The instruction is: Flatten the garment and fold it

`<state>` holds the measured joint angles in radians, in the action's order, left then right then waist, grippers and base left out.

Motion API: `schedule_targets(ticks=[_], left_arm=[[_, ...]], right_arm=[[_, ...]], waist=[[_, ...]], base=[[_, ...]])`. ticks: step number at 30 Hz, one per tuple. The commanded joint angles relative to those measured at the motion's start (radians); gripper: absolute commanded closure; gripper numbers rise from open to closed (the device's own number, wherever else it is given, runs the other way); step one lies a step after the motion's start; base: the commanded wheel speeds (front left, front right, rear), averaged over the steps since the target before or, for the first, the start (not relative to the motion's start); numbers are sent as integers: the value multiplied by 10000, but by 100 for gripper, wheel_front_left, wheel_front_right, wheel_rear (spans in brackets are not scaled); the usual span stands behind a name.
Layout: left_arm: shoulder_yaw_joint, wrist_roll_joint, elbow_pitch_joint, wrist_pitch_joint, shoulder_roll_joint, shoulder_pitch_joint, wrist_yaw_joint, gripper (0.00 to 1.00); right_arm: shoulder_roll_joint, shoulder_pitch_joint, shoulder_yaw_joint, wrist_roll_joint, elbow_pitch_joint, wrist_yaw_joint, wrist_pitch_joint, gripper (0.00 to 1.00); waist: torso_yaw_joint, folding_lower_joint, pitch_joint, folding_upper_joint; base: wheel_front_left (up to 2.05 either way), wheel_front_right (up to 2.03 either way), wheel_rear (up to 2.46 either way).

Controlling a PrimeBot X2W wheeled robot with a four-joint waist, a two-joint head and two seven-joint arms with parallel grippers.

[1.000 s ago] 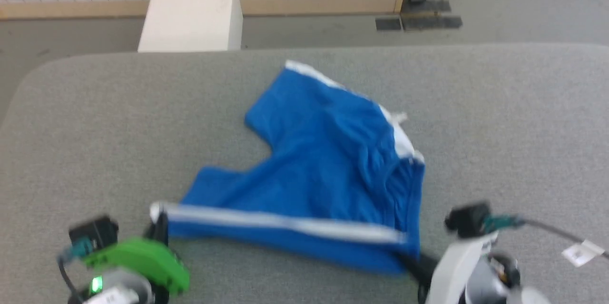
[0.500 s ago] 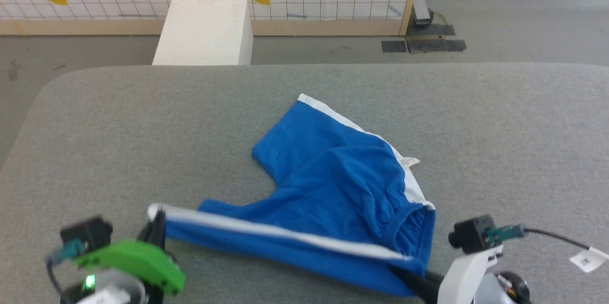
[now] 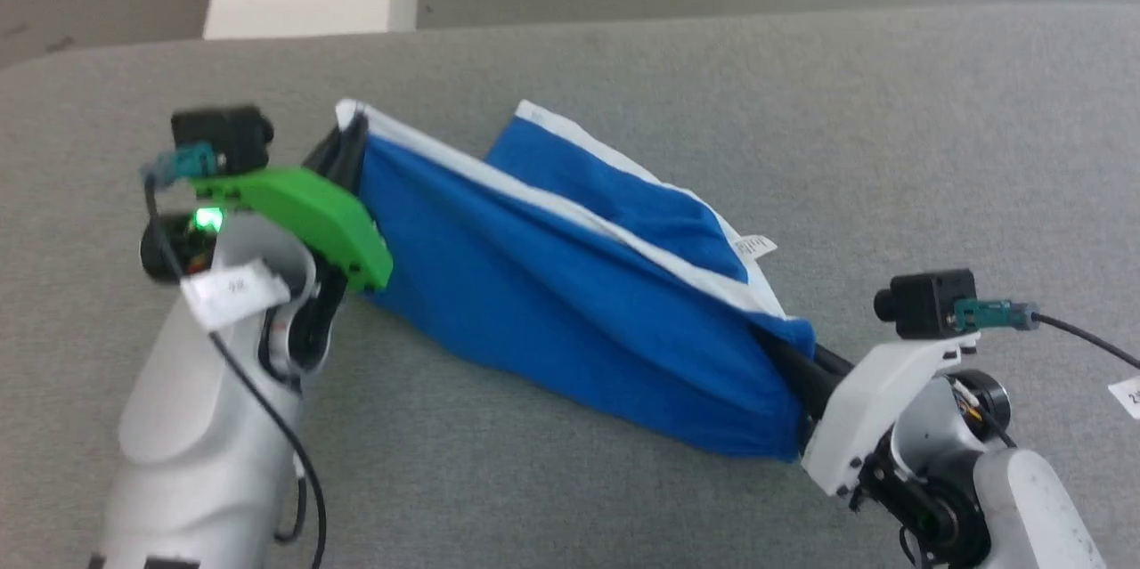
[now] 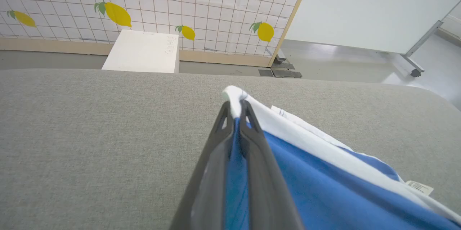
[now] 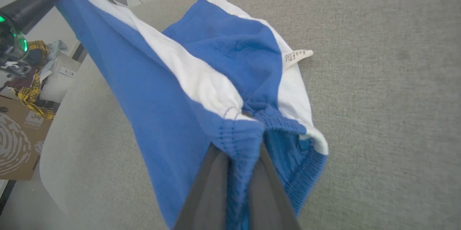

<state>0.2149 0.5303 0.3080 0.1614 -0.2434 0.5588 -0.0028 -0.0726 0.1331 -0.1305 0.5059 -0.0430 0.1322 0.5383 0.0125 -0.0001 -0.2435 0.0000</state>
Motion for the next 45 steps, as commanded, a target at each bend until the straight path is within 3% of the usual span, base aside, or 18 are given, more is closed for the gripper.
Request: schedule_targets(ticks=[1, 11, 24, 25, 26, 27, 38, 45], left_arm=[[64, -114, 285, -66, -15, 463, -102, 100], [623, -578, 2389, -276, -11, 2824, -651, 100], [1286, -757, 4084, -182, 122, 3706, -920, 100], [1278, -744, 4224, -153, 130, 3728, -867, 100], [1268, -730, 4317, -159, 141, 3739, -831, 57], [1249, -735, 4388, -273, 142, 3761, -787, 0], [857, -316, 4395, -1411, 49, 3431, -807, 0], [651, -439, 2812, -3434, -538, 2092, -916, 0]], right_arm=[[61, 218, -40, -64, 113, -15, -134, 100], [208, 951, -144, -75, 732, -15, -781, 100], [222, 1156, -405, 105, 1253, -15, -1133, 100], [222, 1185, -432, 107, 1278, -15, -1190, 90], [222, 1194, -454, 110, 1302, -15, -1217, 53], [222, 1189, -469, 83, 1319, -15, -1250, 0], [223, 112, 191, -1188, 132, -15, -1590, 0], [223, -1149, 583, -3066, -1180, -15, -386, 0]], waist=[[654, 1, -944, 0], [1502, 1, -2175, 0], [1857, 1, -2598, 0], [1870, 1, -2569, 0], [1873, 1, -2534, 0], [1860, 1, -2465, 0], [1485, 1, -1154, 0], [1063, 1, -162, 0]], base=[[0, 0, 0], [0, 0, 0], [0, 0, 0], [0, 0, 0], [0, 0, 0], [0, 0, 0], [0, 0, 0], [0, 0, 0]])
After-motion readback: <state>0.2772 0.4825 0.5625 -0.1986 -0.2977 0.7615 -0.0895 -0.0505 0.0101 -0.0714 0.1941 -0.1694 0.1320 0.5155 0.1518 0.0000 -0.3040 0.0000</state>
